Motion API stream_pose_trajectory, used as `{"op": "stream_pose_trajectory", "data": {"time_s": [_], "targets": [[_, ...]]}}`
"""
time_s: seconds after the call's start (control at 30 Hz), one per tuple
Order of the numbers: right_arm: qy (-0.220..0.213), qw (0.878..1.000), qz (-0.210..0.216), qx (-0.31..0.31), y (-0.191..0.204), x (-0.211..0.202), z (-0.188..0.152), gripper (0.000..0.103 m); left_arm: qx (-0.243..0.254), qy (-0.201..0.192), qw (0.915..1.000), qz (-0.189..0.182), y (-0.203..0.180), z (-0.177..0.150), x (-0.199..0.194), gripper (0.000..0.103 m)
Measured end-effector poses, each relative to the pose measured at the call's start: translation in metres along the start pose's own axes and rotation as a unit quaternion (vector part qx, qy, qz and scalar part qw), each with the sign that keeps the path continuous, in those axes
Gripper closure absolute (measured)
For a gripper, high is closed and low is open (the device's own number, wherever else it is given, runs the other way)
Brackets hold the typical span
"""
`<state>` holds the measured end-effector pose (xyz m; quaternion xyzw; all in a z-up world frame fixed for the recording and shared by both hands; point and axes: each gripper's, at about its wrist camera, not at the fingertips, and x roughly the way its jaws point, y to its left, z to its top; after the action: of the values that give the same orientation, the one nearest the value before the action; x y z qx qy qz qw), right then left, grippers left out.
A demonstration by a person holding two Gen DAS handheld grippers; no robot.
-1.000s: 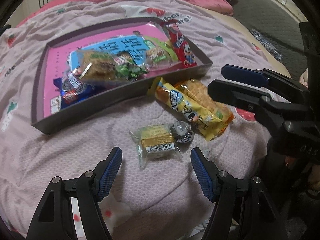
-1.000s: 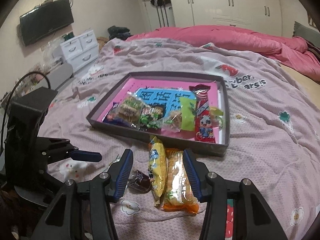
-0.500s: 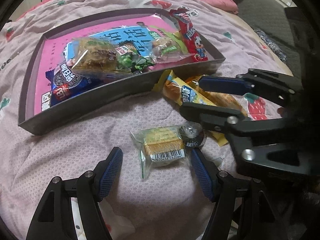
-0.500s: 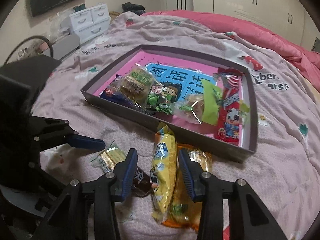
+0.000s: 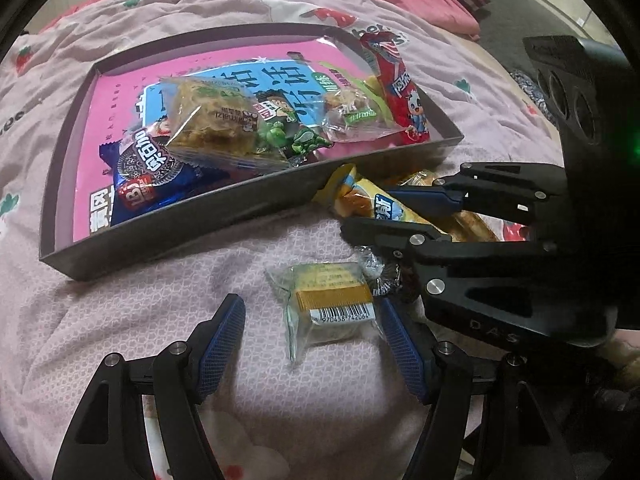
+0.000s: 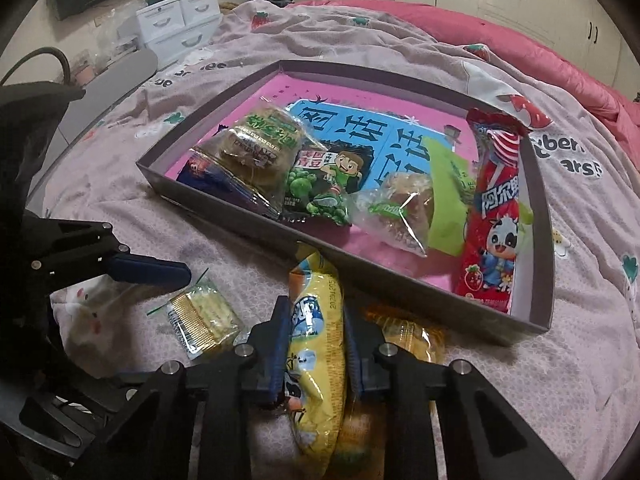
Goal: Organize snacks
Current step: 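Grasp the clear-wrapped square cake with the left gripper while the right gripper grasps the yellow chip bag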
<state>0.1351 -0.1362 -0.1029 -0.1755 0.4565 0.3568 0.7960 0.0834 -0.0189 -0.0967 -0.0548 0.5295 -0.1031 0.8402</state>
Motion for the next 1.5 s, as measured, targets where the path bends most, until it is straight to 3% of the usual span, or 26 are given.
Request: {"op": "stream_pose_trajectory", "data": {"time_s": [0.4,0.67,0.77,0.83,1.1,1.5], "targets": [[-0.059,0.991,0.08,0.085,-0.025,-0.038,-0.003,0.078,-0.004,-0.007,1.0,-0.003,-0.001,0.002,0.004,0.031],[-0.09,0.986,0.089,0.113,-0.039,-0.048,0.0,0.078,-0.01,-0.009,0.9999,0.002,0.002,0.004,0.003,0.037],[-0.09,0.985,0.091,0.113,-0.039,-0.049,0.0,0.078,-0.01,-0.009,0.9999,0.007,0.005,0.004,0.003,0.045],[-0.093,0.985,0.091,0.111,-0.039,-0.051,-0.001,0.078,-0.009,-0.007,0.9999,0.012,0.006,0.002,0.001,0.06],[-0.118,0.98,0.105,0.12,-0.039,-0.058,0.001,0.078,-0.022,-0.013,0.9997,-0.003,0.012,0.002,-0.01,0.063],[-0.162,0.973,0.116,0.12,-0.037,-0.077,0.007,0.078,-0.034,-0.062,0.9973,-0.017,0.014,0.01,-0.053,0.063]]}}
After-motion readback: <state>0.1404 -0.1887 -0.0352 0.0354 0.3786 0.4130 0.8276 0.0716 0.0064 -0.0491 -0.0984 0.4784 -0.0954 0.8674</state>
